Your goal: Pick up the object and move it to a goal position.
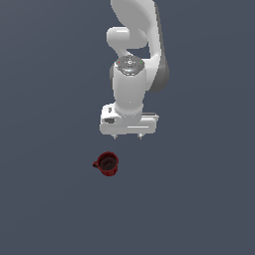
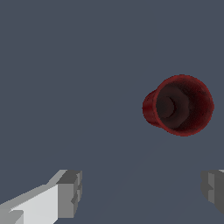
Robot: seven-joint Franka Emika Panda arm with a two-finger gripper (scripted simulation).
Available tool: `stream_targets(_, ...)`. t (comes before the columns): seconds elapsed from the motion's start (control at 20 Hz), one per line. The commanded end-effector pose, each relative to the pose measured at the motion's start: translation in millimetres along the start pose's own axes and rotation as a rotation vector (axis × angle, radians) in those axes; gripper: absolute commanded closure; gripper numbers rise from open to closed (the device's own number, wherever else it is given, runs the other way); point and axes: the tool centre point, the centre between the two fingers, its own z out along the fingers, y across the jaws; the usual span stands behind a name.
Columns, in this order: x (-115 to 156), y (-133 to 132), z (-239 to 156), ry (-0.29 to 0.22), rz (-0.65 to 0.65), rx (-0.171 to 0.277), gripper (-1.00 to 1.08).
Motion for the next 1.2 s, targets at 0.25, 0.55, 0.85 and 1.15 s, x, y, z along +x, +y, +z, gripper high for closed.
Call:
stream_targets(0.25,2,-9,-6,0.008,-0.035,-0.004,-0.2)
stream_targets(0.55,4,-9,-6,0.006,-0.032,-0.002,-0.2)
stream_targets(0.85,9,-1,-1,-0.022,0.021,0.013,-0.2)
stream_targets(1.15,19,14,8,-0.075,0.123,0.045,-0.2)
